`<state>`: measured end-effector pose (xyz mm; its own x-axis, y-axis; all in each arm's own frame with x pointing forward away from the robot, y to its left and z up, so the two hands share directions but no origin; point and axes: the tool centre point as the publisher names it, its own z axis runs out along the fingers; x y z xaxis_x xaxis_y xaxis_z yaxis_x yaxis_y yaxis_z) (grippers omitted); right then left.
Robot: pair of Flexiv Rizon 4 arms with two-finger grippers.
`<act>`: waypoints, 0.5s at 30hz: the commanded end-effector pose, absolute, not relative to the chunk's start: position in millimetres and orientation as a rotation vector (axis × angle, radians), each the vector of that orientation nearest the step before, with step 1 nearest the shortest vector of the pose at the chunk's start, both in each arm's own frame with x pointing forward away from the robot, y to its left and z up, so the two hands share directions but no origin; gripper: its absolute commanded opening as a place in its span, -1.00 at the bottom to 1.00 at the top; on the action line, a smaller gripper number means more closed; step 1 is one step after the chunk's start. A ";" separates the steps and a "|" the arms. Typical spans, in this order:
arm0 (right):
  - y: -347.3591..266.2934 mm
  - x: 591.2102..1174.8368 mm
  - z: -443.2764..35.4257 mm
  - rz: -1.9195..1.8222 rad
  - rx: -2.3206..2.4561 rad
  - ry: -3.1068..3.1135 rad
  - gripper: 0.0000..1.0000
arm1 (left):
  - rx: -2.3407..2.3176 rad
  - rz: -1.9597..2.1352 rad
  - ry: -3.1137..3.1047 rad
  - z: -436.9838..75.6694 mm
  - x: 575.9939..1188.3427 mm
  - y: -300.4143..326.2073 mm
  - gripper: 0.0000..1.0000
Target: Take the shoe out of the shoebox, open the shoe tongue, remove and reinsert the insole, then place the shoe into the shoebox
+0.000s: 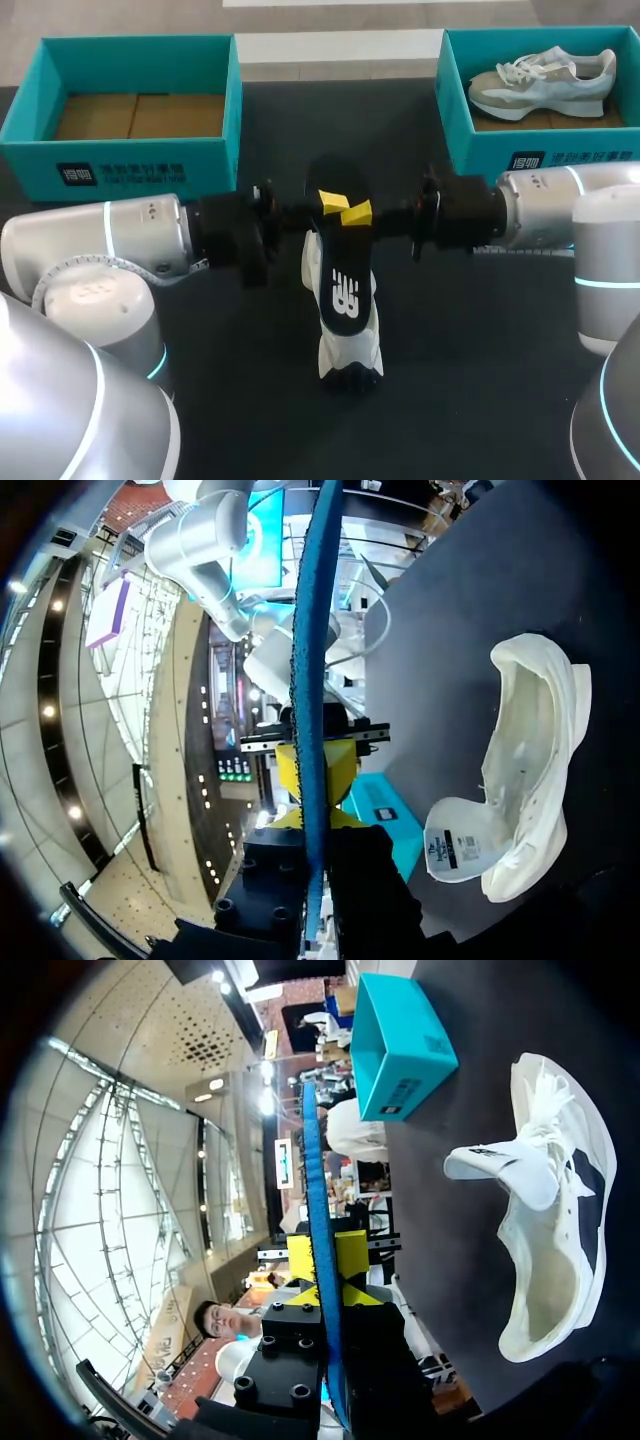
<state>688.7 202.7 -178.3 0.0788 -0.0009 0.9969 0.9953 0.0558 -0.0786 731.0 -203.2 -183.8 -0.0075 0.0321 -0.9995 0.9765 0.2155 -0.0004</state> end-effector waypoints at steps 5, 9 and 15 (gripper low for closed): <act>206.0 688.8 -178.3 -1.111 -1.208 -1.174 -1.00 | 1.065 -1.025 1.341 -186.1 733.1 -205.6 -1.00; 202.5 685.2 -178.7 -1.119 -1.214 -1.167 -0.73 | 1.067 -1.033 1.351 -187.8 734.4 -203.9 -1.00; 187.7 673.6 -174.7 -1.133 -1.240 -1.162 1.00 | 1.078 -1.068 1.401 -194.1 732.2 -196.1 -1.00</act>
